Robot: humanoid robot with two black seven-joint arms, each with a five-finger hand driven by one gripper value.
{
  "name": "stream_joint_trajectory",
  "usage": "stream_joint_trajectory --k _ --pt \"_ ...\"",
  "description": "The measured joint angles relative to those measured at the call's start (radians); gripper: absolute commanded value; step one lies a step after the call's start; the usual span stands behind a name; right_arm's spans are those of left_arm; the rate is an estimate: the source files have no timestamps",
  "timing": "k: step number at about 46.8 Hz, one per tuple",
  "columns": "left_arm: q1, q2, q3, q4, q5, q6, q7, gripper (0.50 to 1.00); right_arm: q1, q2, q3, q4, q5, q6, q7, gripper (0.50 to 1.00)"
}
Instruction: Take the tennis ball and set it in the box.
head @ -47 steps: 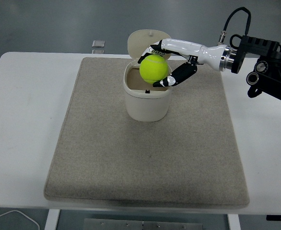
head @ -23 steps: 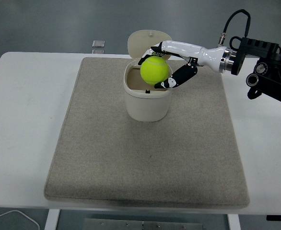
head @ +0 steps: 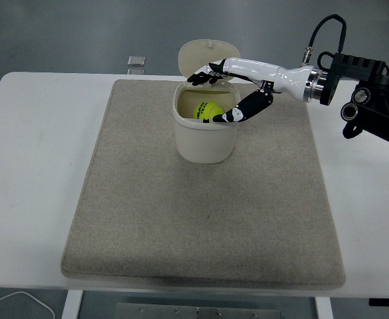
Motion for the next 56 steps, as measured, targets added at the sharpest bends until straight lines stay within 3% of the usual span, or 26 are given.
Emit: stream_joint_trajectory --k 7,19,25,35,48,52,56 --pt "0.0 0.0 0.0 0.0 0.0 0.0 0.0 0.992 0.006 -0.021 0.005 0.009 0.047 0.027 0.0 0.86" --pt "0.0 0.0 0.0 0.0 0.0 0.0 0.0 0.992 0.012 -0.116 0.017 0.051 0.203 0.21 0.0 0.862" --pt "0.0 0.0 0.0 0.0 0.0 0.0 0.0 0.992 0.004 -0.156 0.018 0.065 0.238 0.261 0.0 0.86" --pt "0.0 0.0 0.0 0.0 0.0 0.0 0.0 0.992 -0.023 -0.192 0.017 0.05 0.357 0.256 -0.016 0.86" --pt "0.0 0.0 0.0 0.0 0.0 0.0 0.0 0.992 -0.084 -0.19 0.019 -0.027 0.605 0.175 -0.134 0.862" --pt "0.0 0.0 0.0 0.0 0.0 0.0 0.0 0.992 -0.093 -0.188 0.018 -0.032 0.692 0.152 -0.16 0.909" --pt "0.0 0.0 0.0 0.0 0.0 0.0 0.0 0.992 -0.096 -0.182 0.018 -0.044 0.766 0.126 -0.191 0.913"
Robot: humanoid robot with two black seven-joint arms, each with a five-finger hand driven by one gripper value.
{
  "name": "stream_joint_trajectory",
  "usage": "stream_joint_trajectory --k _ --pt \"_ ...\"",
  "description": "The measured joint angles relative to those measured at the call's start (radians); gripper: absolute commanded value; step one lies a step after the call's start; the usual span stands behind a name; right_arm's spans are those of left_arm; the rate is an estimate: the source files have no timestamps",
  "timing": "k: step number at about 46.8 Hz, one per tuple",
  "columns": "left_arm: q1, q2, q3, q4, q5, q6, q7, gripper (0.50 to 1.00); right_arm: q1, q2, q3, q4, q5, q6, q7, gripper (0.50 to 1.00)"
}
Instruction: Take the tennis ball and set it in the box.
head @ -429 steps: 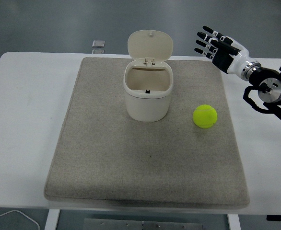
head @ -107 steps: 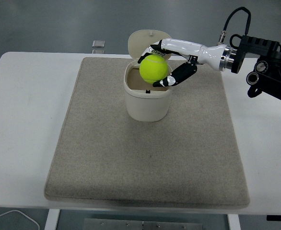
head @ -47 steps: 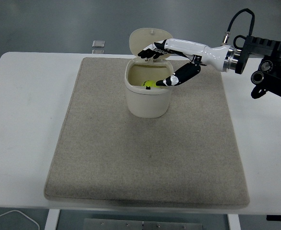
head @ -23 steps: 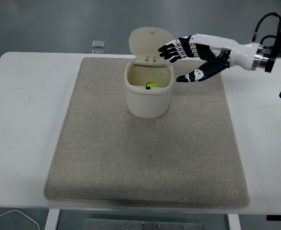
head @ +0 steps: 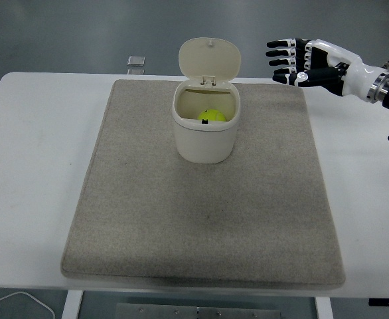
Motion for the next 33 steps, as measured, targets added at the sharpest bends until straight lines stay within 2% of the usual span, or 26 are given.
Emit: stream_joint_trajectory --k 10,15,22,33 --pt "0.0 0.0 0.0 0.0 0.0 0.0 0.0 0.99 -0.008 0.032 0.0 -0.034 0.225 -0.076 -0.059 0.915" --pt "0.0 0.0 0.0 0.0 0.0 0.0 0.0 0.992 -0.024 0.038 0.0 -0.036 0.305 -0.116 -0.062 0.917" --pt "0.0 0.0 0.0 0.0 0.0 0.0 0.0 0.992 -0.062 0.071 0.026 -0.037 0.369 -0.16 -0.063 0.926" --pt "0.0 0.0 0.0 0.0 0.0 0.0 0.0 0.992 -0.135 0.111 0.115 -0.037 0.391 -0.197 -0.063 0.926"
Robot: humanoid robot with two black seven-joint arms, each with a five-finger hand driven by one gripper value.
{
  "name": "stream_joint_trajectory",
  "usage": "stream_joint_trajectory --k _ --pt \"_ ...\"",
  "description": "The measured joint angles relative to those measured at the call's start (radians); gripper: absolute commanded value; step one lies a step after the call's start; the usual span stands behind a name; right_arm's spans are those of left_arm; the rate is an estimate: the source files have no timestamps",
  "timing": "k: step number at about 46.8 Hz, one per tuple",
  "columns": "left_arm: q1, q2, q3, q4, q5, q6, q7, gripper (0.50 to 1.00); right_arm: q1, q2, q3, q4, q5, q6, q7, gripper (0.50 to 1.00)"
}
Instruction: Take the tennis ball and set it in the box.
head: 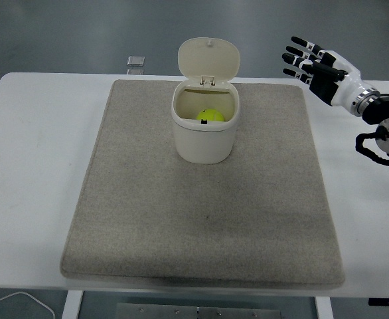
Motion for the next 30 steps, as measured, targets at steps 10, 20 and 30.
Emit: stream_joint_trajectory --k 10,20,30 --pt "0.0 0.0 0.0 0.0 0.0 0.0 0.0 0.992 -0.012 0.016 0.004 0.0 0.0 -0.002 0.012 0.926" --pt "0.0 0.0 0.0 0.0 0.0 0.0 0.0 0.992 -0.017 0.029 0.017 0.0 -0.005 0.0 0.015 0.926" --pt "0.0 0.0 0.0 0.0 0.0 0.0 0.0 0.992 -0.022 0.031 0.018 0.0 -0.008 0.0 0.014 0.928"
